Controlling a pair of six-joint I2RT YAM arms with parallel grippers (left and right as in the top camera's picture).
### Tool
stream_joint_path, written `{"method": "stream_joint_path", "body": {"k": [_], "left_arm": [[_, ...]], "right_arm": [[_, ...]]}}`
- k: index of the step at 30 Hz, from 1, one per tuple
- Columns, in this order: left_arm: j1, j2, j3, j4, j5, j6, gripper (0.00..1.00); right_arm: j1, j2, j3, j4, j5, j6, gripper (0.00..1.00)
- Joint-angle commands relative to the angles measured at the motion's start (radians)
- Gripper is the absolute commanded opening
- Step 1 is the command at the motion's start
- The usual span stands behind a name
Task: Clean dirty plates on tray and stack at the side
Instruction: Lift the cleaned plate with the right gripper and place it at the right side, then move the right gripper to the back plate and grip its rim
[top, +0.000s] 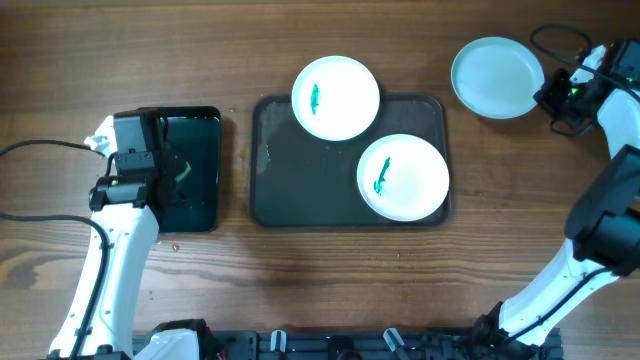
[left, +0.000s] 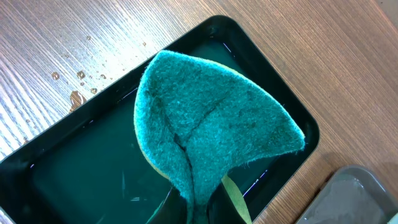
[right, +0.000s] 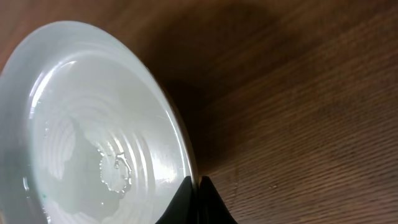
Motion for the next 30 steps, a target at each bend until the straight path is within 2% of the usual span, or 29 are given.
{"method": "stream_joint_path", "body": {"k": [1,4,6,8,11,13,15,18,21,24,28,30], "left_arm": [[0.007,0.005,0.002,0.003,0.002,-0.005,0.04],[0.007,0.005,0.002,0.003,0.001,-0.005,0.04],[0.007,0.005,0.002,0.003,0.001,-0.005,0.04],[0.007,0.005,0.002,0.003,0.001,-0.005,0.04],[0.007,0.005,0.002,0.003,0.001,-0.005,0.04],[0.007,0.005,0.002,0.004,0.002,-0.005,0.04],[0.007,0.005,0.002,0.005,0.002,-0.006,0.04],[0.007,0.005,0.002,0.012,0.010,-0.006,0.04],[0.007,0.005,0.002,0.017,0.040,-0.006,0.04],[0.007,0.005,0.002,0.018,0.043,-0.006,0.04],[0.007,0.005,0.002,0.014,0.044,-0.006,0.04],[0.007,0.005,0.002,0.011,0.043,-0.005,0.04]], "right_arm": [[0.003,0.032,0.012,-0.002,0.081,0.023,0.04],[0.005,0.043,0.012,-0.006,0.158,0.023,0.05],[0.005,0.043,0.012,-0.009,0.167,0.013,0.29],[0.005,0.041,0.013,-0.019,0.167,0.003,0.33],[0.005,0.013,0.015,-0.063,0.130,-0.016,0.53],[0.005,-0.040,0.015,-0.082,0.026,-0.063,0.66],[0.008,-0.116,0.015,-0.066,-0.169,-0.087,0.75],[0.060,-0.212,0.015,0.019,-0.348,-0.121,0.76],[0.182,-0.254,0.015,0.097,-0.341,-0.166,0.76],[0.389,-0.223,0.013,0.143,-0.143,-0.188,0.80],[0.580,-0.145,0.013,0.139,0.121,-0.206,0.81],[0.646,-0.095,0.013,0.124,0.190,-0.199,0.80]]}}
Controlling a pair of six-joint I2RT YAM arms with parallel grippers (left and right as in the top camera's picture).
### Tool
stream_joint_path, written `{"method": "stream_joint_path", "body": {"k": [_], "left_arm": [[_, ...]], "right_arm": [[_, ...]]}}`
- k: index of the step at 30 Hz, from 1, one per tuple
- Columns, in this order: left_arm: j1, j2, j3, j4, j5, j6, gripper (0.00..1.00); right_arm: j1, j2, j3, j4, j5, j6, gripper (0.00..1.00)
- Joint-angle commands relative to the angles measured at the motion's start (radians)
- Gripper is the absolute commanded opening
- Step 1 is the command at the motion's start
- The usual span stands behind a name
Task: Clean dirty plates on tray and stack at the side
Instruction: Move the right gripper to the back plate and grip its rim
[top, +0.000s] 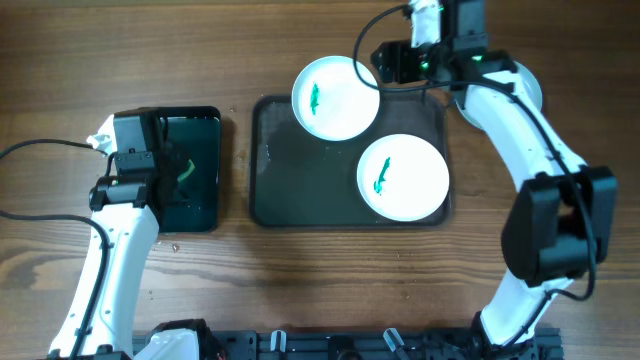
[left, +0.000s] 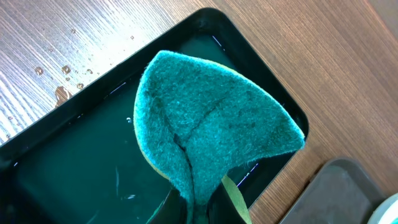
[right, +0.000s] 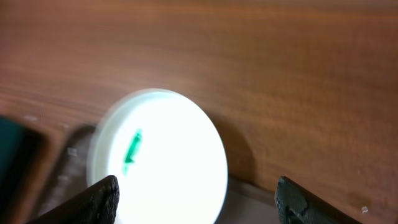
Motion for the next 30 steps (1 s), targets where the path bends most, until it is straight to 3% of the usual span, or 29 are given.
{"method": "stream_joint_path", "body": {"k": [1,21,25,30], "left_arm": [[0.007,0.004,0.002,0.004,0.003,-0.006,0.04],[0.007,0.004,0.002,0.004,0.002,-0.006,0.04],[0.007,0.004,0.002,0.004,0.002,-0.006,0.04],[0.007,0.004,0.002,0.004,0.002,-0.006,0.04]], "right_arm": [[0.041,0.074,-0.004,-0.046,0.137,0.020,0.75],[0.101,0.231,-0.004,-0.003,0.085,-0.008,0.59],[0.118,0.231,-0.004,0.011,0.082,-0.005,0.38],[0.134,0.236,-0.009,-0.021,0.080,-0.008,0.37]]}}
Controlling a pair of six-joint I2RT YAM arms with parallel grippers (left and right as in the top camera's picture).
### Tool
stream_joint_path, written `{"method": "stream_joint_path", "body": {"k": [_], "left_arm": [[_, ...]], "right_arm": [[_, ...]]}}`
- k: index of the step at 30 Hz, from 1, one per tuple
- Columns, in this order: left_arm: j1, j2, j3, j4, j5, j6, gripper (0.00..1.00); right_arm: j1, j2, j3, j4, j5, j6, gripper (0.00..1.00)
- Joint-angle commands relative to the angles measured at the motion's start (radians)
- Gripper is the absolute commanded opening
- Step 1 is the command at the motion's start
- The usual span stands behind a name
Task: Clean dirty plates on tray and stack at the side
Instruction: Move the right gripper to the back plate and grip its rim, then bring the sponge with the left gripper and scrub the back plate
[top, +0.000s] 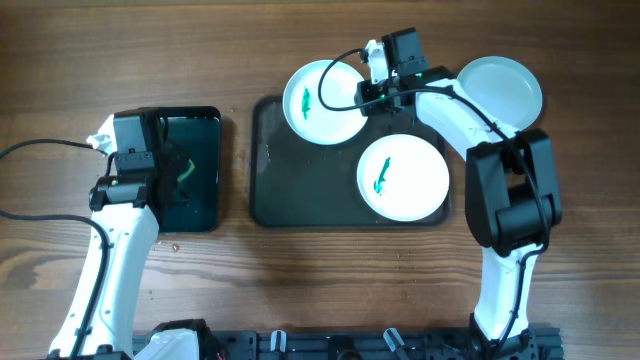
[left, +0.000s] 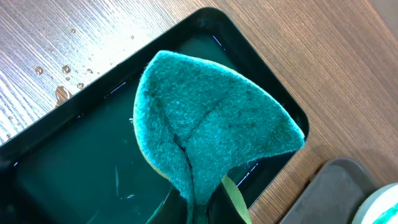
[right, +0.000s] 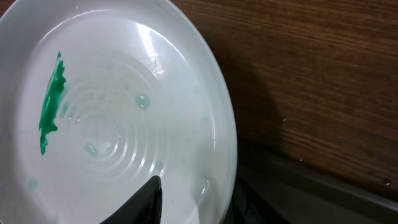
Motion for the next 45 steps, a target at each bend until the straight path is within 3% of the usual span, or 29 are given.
{"method": "stream_joint_path", "body": {"k": [1,3,4,5,7,8,10,12,22,25,29,34,43,45], "left_arm": [[0.007,0.004,0.002,0.004,0.002,-0.006,0.04],[0.007,0.004,0.002,0.006,0.002,-0.006,0.04],[0.007,0.004,0.002,0.006,0.002,-0.006,0.04],[0.007,0.004,0.002,0.007,0.002,-0.006,0.04],[0.007,0.004,0.002,0.006,0.002,-0.006,0.04],[0.007,0.004,0.002,0.006,0.002,-0.006,0.04],[0.007,0.004,0.002,0.007,0.002,-0.006,0.04],[0.007,0.004,0.002,0.007,0.002,-0.006,0.04],[0.007,0.004,0.002,0.007,0.002,-0.006,0.04],[0.007,0.004,0.002,0.010,0.002,-0.006,0.04],[0.007,0.004,0.002,0.011,0.003,-0.006,0.04],[0.007,0.004,0.002,0.011,0.006,-0.006,0.04],[0.007,0.004,0.002,0.013,0.037,-0.006,0.04],[0.007,0.004,0.002,0.015,0.057,-0.006,0.04]], "right_arm": [[0.014,0.021,-0.011,-0.009,-0.013,-0.004,0.37],[0.019,0.021,-0.018,-0.009,-0.012,-0.004,0.26],[0.022,0.021,-0.018,-0.010,-0.012,-0.004,0.26],[0.025,0.021,-0.018,-0.010,-0.012,-0.004,0.26],[0.032,0.021,-0.018,-0.008,-0.012,-0.001,0.38],[0.035,0.021,-0.018,-0.009,-0.013,-0.001,0.38],[0.042,0.025,-0.018,-0.013,-0.012,0.007,0.30],[0.051,0.035,-0.018,-0.018,-0.012,0.017,0.05],[0.077,0.004,-0.016,-0.149,-0.047,0.053,0.04],[0.077,0.000,-0.017,-0.179,-0.047,0.037,0.06],[0.079,0.002,-0.018,-0.156,-0.047,-0.036,0.33],[0.088,0.009,-0.018,-0.078,-0.047,-0.172,0.42],[0.091,0.071,-0.018,-0.010,-0.047,-0.194,0.44],[0.094,0.071,-0.018,-0.013,-0.046,-0.188,0.39]]}}
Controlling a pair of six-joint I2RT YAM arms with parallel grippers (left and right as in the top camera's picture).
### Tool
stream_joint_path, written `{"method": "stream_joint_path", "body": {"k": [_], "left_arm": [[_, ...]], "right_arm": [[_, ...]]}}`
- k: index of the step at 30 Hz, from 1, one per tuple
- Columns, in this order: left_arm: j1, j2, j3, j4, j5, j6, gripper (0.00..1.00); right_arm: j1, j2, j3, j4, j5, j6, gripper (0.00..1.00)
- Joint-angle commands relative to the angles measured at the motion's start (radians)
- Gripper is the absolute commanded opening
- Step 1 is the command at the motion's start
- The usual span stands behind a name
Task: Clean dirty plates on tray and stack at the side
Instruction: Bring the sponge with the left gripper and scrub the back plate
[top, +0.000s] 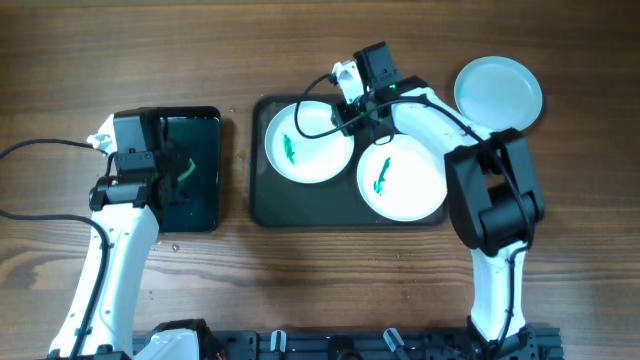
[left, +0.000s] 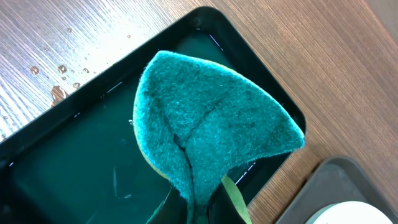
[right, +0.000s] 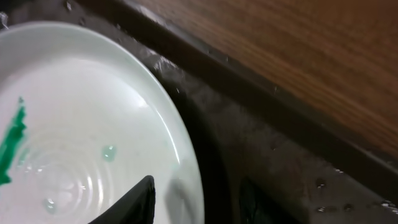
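Observation:
Two white plates smeared with green lie in the dark tray (top: 270, 205): one at the left (top: 310, 140) and one at the right (top: 402, 177). My right gripper (top: 347, 112) is at the left plate's back right rim. In the right wrist view its fingers (right: 138, 199) straddle that rim of the plate (right: 81, 143) with a gap on both sides, so the gripper (right: 198, 186) is open. My left gripper (left: 196, 202) is shut on a folded teal sponge (left: 211, 130), held over the black basin of water (left: 74, 162).
A clean white plate (top: 498, 92) sits on the table at the back right, outside the tray. The black basin (top: 200, 165) stands left of the tray. Water drops (left: 59, 93) lie on the wood beside the basin.
The back plate has shifted down and to the left, from overhanging the tray's back edge to lying inside the tray. My right gripper has moved with it. The left arm holds still.
First my right gripper was shut on the rim of the clean plate at the far right. Then it was open near the tray's back plate, with the clean plate left on the table. It then straddled that plate's rim. Now the plate lies further inside the tray.

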Motion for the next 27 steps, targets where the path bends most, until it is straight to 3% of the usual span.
{"method": "stream_joint_path", "body": {"k": [1,3,6,13,22,27], "left_arm": [[0.007,0.004,0.002,0.016,0.069,-0.006,0.04],[0.007,0.008,0.002,0.037,0.149,-0.005,0.04],[-0.002,0.026,0.002,0.068,0.251,-0.006,0.04],[-0.145,0.175,0.002,0.226,0.445,-0.033,0.04],[-0.381,0.372,0.002,0.575,0.444,-0.066,0.04],[-0.434,0.452,0.002,0.668,0.385,-0.115,0.04]], "right_arm": [[0.009,0.028,-0.009,-0.002,-0.008,-0.011,0.30],[0.009,0.028,-0.009,-0.008,-0.004,0.008,0.12],[0.011,0.028,-0.009,-0.032,-0.001,0.084,0.04],[0.011,0.027,-0.009,-0.168,-0.018,0.312,0.04],[0.011,0.027,-0.008,-0.214,-0.004,0.275,0.04],[0.011,0.027,-0.008,-0.209,-0.017,0.277,0.04]]}}
